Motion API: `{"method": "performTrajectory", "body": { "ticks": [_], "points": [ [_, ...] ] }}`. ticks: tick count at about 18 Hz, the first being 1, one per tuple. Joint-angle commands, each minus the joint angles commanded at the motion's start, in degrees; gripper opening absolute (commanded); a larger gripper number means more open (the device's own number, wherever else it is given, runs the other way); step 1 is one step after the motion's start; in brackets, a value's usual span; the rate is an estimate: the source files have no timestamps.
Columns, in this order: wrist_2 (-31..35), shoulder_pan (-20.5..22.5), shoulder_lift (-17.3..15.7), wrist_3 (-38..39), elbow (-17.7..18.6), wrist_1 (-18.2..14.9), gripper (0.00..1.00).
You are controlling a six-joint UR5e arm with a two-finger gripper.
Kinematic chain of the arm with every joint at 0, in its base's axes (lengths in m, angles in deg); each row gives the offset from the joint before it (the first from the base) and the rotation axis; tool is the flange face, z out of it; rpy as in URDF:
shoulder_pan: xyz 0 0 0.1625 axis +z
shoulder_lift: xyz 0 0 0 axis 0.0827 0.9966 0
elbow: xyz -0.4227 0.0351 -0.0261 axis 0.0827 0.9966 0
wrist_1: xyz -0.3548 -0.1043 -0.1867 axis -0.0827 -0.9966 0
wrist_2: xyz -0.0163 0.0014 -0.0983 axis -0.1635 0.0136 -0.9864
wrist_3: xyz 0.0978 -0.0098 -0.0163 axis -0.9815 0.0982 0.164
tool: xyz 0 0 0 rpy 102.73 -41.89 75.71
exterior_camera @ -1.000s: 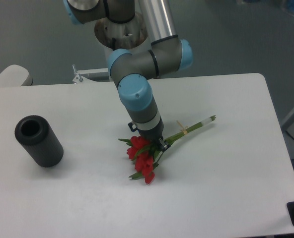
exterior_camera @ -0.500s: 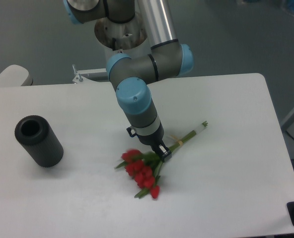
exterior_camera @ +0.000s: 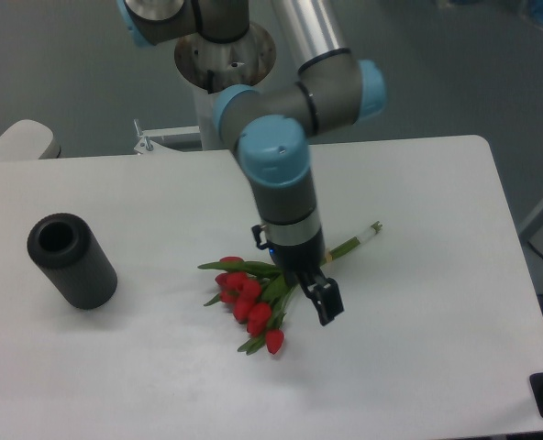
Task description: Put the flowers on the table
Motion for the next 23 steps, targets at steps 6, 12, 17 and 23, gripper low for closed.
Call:
{"method": "performTrajectory", "body": {
  "ticks": [6, 12, 17, 23],
  "points": [
    [0.5, 4.1, 3.5, -4.6, -15.6, -18.2, 1.00],
    [-2.8, 8.2, 2.9, -10.5, -15.2, -19.7, 1.00],
    [-3.2, 9.4, 2.7, -13.7, -14.7, -19.7, 1.00],
    [-5.1, 10.6, 2.5, -13.8, -14.2, -19.6, 1.00]
  ]
}}
